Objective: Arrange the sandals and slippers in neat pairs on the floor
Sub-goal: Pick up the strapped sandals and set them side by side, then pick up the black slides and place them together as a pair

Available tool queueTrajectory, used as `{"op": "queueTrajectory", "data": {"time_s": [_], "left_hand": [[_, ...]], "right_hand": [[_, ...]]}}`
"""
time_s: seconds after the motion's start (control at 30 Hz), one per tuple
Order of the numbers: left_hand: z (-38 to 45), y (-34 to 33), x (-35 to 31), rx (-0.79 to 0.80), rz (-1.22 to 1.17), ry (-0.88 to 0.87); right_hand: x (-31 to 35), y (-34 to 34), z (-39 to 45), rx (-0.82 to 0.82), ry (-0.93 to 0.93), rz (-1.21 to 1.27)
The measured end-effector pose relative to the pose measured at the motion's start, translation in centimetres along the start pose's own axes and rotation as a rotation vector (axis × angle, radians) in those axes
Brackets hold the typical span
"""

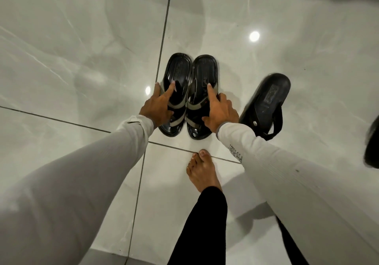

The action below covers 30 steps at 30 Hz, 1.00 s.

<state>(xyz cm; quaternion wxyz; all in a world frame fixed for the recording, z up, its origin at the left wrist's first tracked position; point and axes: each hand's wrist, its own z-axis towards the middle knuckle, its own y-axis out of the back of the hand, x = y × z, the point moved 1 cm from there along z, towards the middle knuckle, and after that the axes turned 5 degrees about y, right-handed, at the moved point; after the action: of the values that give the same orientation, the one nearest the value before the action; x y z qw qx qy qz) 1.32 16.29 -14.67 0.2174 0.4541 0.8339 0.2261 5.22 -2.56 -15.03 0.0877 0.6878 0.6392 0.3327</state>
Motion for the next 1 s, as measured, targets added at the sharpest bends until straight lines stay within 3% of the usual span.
{"op": "queueTrajectory", "data": {"time_s": [0.17,0.3,0.4,0.5,0.6,0.73,0.83,1.0], "left_hand": [[-2.7,-0.4,-2.9,-0.166,0.073,0.091],[-4.2,-2.4,-10.1,-0.28,0.174,-0.04],[-4.5,-5.5,-17.8,-0.256,0.216,-0.2],[-4.5,-8.9,-24.8,-0.162,0.264,-0.299],[-4.1,-12.2,-29.3,-0.103,0.402,-0.292],[-3.5,-15.1,-31.0,-0.119,0.499,-0.183],[-3.3,-15.1,-30.7,-0.161,0.504,-0.2],[-3.8,-14.1,-29.5,-0.169,0.43,-0.241]], "right_hand": [[-2.7,1.5,-4.2,-0.104,0.062,-0.029],[-10.1,4.3,-6.9,-0.292,0.039,-0.046],[-18.7,6.7,-8.4,-0.334,-0.12,-0.045],[-27.9,9.2,-9.9,-0.331,-0.294,-0.123],[-36.6,12.1,-10.7,-0.288,-0.428,-0.179],[-45.0,14.8,-11.6,-0.06,-0.546,-0.179],[-46.1,14.9,-11.7,0.054,-0.471,-0.181],[-41.8,12.8,-10.1,-0.034,-0.361,-0.034]]}}
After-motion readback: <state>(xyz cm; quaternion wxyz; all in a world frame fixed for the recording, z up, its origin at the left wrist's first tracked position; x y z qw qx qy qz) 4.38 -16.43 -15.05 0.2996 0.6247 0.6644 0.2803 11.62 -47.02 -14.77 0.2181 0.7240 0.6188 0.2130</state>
